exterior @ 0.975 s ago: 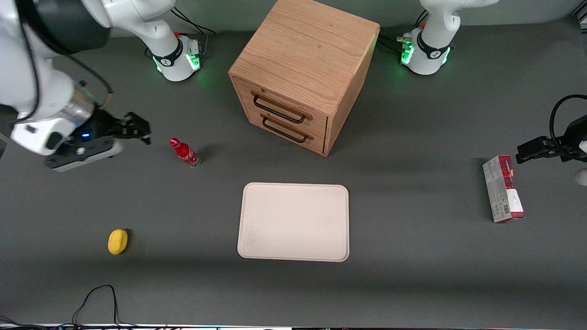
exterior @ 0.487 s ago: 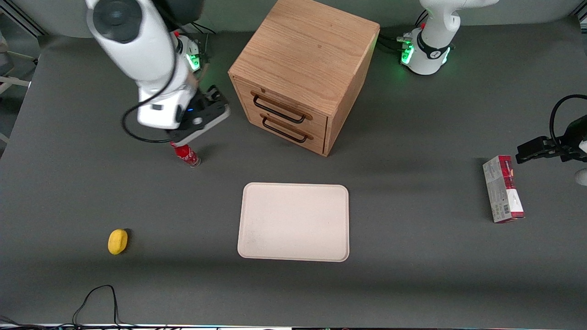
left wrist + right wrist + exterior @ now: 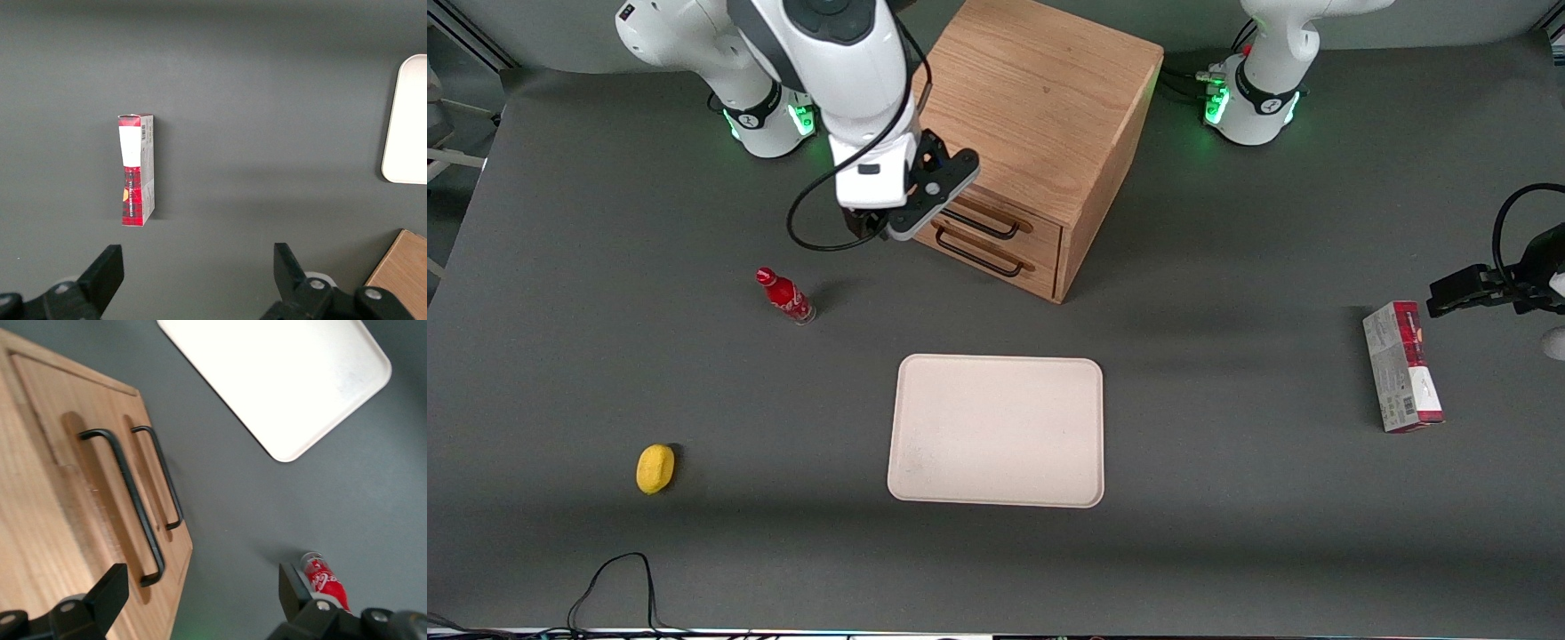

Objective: Open upper drawer

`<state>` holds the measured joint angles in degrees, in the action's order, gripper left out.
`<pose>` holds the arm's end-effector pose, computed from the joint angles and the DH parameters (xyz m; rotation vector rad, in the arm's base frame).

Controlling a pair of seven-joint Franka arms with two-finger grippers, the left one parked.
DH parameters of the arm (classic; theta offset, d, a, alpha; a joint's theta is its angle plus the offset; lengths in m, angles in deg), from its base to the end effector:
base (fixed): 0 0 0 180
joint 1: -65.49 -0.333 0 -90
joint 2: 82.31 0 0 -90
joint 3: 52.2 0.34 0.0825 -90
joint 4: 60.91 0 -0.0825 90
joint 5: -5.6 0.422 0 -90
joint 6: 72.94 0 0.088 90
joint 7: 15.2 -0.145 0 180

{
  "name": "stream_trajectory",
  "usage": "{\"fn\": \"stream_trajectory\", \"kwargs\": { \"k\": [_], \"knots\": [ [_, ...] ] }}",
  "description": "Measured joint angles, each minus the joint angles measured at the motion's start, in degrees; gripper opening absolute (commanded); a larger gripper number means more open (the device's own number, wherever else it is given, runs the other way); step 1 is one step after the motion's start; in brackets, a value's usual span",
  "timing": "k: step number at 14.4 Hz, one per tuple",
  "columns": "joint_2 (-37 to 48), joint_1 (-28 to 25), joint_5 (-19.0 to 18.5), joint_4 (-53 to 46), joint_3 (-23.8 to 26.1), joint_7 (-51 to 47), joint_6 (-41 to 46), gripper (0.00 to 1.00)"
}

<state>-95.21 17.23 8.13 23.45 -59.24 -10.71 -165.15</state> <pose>0.4875 0.4450 0.5233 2.8826 1.2121 -0.1365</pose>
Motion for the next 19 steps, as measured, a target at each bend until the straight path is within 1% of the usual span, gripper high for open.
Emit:
{"fn": "stream_trajectory", "kwargs": {
  "k": [2, 7, 11, 15, 19],
  "knots": [
    [-0.08, -1.27, 1.14, 0.0, 0.01, 0.0, 0.05, 1.0],
    [-0.33, -1.26, 7.25, 0.04, -0.62, 4.57, 0.21, 1.0],
    [-0.56, -1.07, 7.83, 0.7, -1.0, 8.82, 0.47, 1.0],
    [-0.92, -1.06, 7.83, 2.47, -1.2, 9.96, -0.39, 1.0],
    [-0.97, -1.12, 7.83, 6.02, -1.31, 10.22, -5.44, 1.0]
  ]
}}
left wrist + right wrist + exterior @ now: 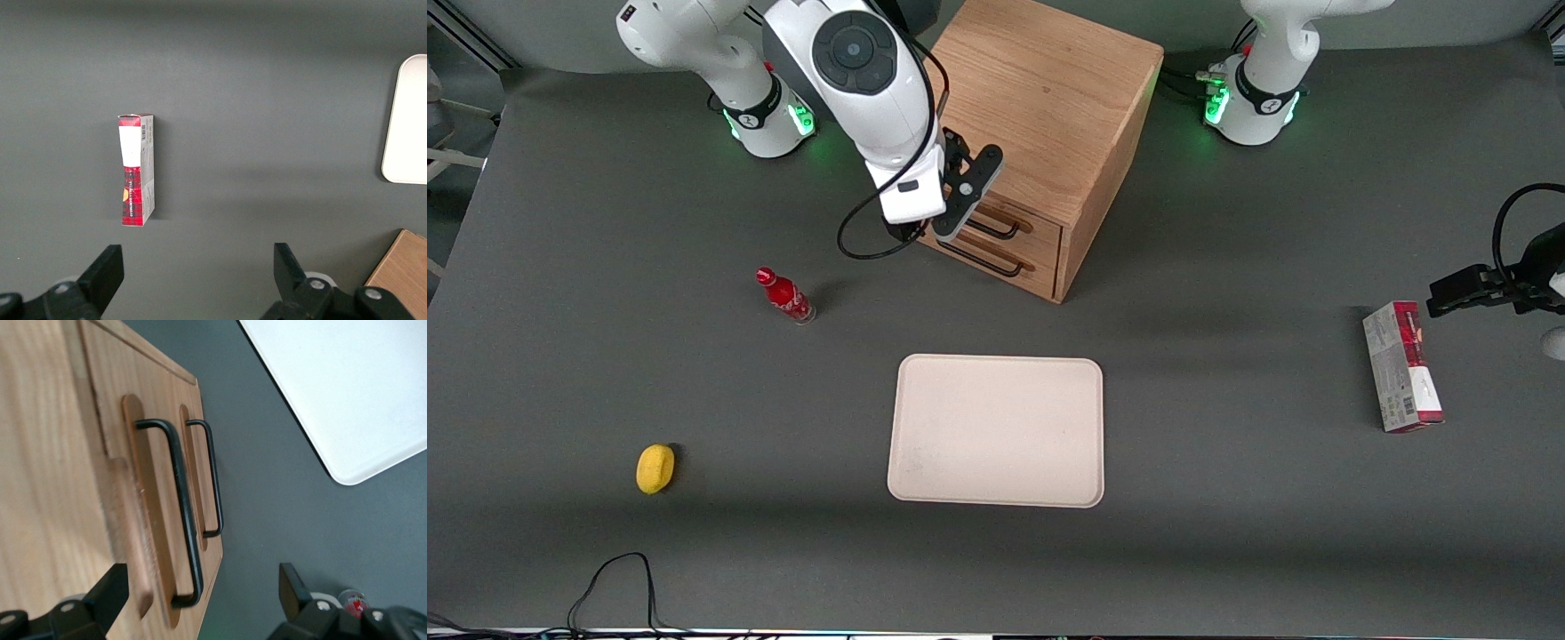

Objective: Open upper drawer

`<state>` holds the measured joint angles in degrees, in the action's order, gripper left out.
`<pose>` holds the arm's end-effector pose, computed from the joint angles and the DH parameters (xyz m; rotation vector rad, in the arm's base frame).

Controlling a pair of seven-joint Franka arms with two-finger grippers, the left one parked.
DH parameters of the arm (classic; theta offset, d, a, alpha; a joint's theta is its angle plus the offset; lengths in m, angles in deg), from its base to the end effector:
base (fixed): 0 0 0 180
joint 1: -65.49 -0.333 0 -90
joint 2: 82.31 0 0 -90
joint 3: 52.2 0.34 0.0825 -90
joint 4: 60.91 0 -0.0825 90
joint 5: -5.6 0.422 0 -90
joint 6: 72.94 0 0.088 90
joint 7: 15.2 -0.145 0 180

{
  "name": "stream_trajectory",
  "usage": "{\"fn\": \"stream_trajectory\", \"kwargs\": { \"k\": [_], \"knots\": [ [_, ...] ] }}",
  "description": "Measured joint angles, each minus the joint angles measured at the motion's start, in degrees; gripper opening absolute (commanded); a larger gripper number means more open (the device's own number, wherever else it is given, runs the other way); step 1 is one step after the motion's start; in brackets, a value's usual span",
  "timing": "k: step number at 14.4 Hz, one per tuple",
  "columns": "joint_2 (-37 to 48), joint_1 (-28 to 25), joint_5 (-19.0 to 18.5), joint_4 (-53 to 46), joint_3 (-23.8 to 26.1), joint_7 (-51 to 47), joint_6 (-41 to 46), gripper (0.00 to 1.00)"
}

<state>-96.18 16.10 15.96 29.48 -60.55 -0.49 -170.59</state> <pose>0.4786 0.4580 0.4680 -2.6925 -1.3694 0.2147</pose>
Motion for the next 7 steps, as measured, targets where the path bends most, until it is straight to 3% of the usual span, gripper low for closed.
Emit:
{"fn": "stream_trajectory", "kwargs": {
  "k": [7],
  "knots": [
    [-0.05, -0.15, 0.0, 5.71, 0.02, 0.39, -6.4, 1.0]
  ]
}}
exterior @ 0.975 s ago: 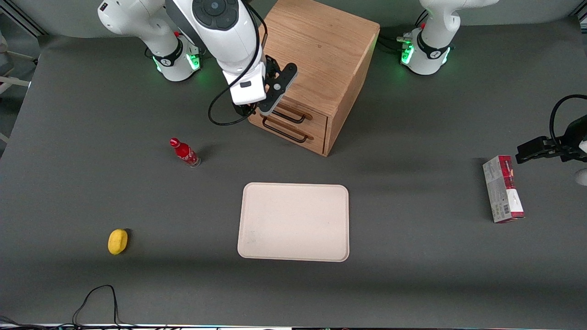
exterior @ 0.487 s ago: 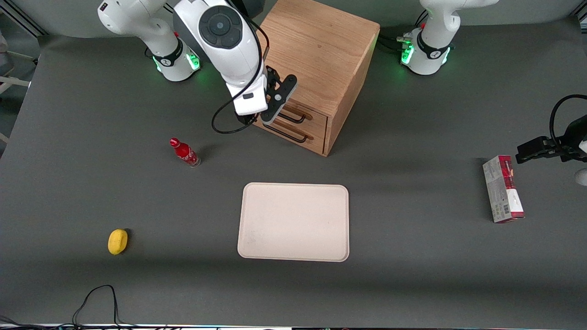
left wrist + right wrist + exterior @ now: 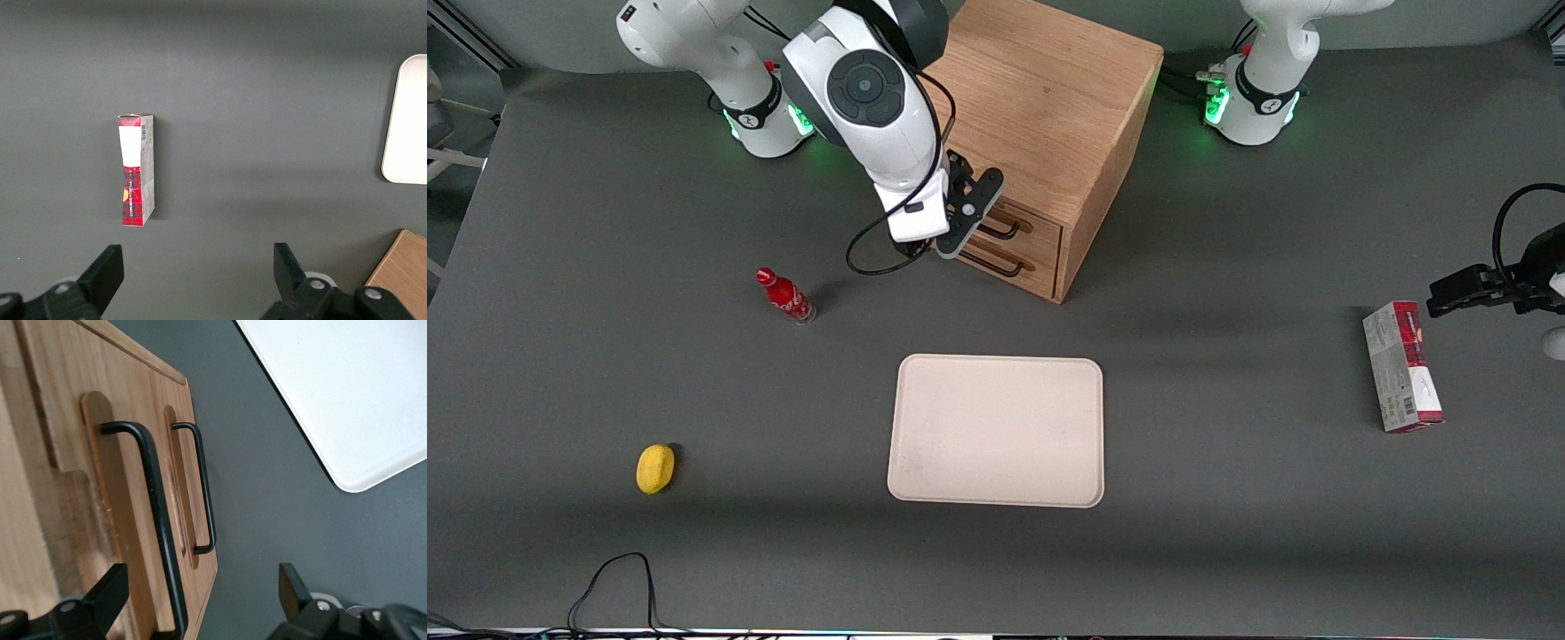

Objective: Open upper drawer
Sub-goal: 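Pull the upper drawer handle outward from the cabinet with the right gripper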

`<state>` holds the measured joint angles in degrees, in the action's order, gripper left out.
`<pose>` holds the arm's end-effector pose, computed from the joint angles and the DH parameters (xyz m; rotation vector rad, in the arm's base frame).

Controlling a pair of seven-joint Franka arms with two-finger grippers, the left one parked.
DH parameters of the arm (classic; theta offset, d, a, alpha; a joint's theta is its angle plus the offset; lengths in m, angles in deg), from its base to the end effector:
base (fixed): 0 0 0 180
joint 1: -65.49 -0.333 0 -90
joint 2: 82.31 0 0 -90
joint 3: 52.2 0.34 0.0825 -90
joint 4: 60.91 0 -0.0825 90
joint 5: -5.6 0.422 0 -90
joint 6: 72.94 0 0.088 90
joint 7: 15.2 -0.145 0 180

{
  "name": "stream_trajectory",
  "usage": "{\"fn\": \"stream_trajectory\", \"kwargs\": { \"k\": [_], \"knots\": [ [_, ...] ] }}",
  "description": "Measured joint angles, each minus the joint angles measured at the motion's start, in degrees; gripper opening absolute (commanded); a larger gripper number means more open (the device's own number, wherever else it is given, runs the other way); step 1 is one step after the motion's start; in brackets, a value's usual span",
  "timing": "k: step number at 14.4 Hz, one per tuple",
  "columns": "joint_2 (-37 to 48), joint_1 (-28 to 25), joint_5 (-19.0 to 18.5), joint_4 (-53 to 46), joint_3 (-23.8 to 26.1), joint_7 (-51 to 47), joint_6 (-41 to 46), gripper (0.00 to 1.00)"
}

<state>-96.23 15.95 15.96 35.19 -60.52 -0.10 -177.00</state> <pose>0.4779 0.4552 0.4255 -2.7009 -1.3593 0.1958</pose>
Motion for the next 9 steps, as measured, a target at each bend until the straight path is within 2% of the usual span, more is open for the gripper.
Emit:
{"fn": "stream_trajectory", "kwargs": {
  "k": [9],
  "knots": [
    [-0.32, -0.13, -0.04, 4.34, -0.05, 0.41, -6.22, 1.0]
  ]
}}
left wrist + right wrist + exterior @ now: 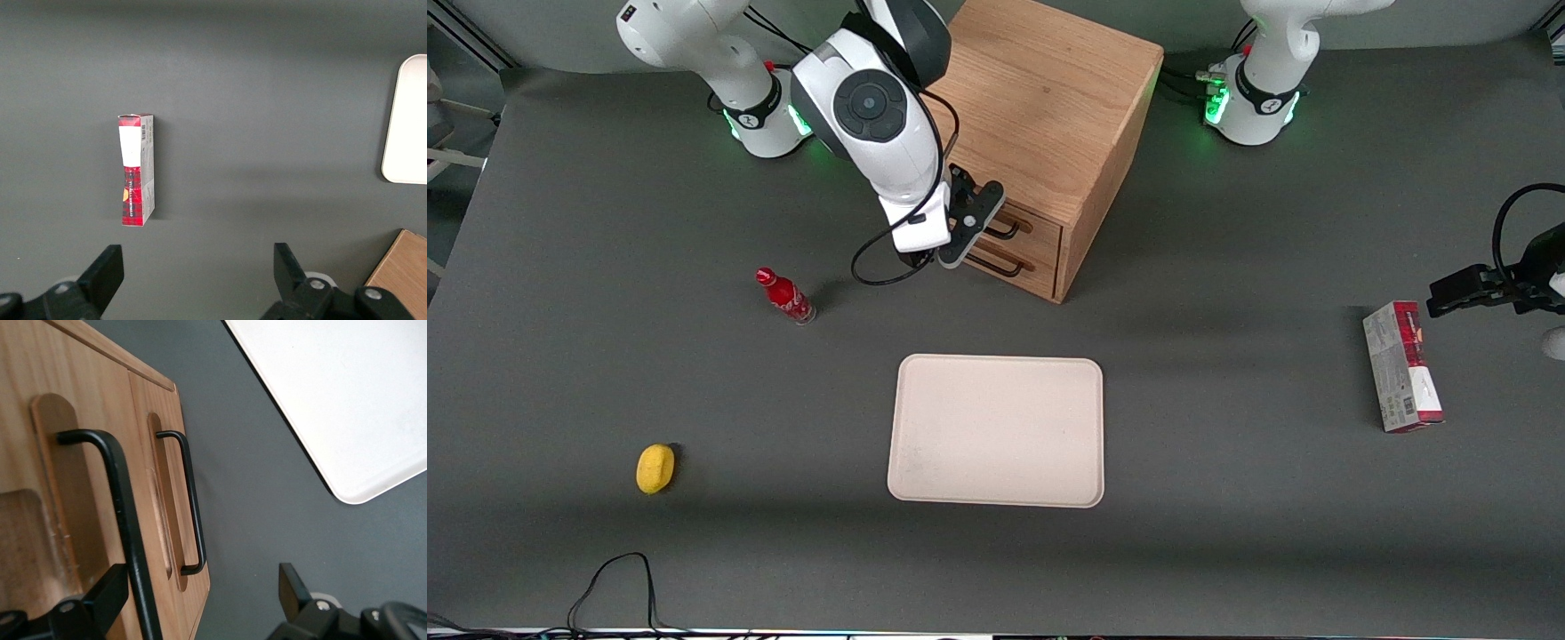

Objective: Open upper drawer
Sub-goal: 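Pull the upper drawer handle outward from the cabinet with the right gripper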

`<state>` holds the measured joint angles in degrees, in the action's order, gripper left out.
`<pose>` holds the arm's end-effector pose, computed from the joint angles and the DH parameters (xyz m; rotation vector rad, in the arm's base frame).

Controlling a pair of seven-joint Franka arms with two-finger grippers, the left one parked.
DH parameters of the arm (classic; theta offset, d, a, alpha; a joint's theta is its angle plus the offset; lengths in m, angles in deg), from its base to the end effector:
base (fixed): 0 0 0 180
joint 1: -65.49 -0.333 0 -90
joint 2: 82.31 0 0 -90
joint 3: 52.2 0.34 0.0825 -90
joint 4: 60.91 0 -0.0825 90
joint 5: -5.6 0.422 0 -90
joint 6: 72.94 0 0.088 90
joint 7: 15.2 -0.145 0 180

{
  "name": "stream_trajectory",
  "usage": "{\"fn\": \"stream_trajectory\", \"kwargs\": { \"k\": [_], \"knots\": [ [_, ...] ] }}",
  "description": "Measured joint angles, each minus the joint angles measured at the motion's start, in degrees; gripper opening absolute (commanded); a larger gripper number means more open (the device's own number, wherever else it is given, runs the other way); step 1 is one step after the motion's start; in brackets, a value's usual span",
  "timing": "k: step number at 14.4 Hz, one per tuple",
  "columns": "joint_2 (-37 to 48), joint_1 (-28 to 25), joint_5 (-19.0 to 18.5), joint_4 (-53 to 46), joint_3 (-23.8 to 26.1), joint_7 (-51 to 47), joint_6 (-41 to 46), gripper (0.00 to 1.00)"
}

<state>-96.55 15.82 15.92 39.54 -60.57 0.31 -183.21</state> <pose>0.4789 0.4526 0.3921 -2.7083 -1.3517 0.1527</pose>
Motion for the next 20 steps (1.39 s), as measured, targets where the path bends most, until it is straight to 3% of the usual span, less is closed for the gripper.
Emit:
{"fn": "stream_trajectory", "kwargs": {
  "k": [11, 20],
  "knots": [
    [-1.29, 0.5, -0.06, 0.47, -0.06, 0.27, -1.53, 1.0],
    [-5.8, 6.38, -0.13, -5.32, -0.3, 4.13, -2.14, 1.0]
  ]
}}
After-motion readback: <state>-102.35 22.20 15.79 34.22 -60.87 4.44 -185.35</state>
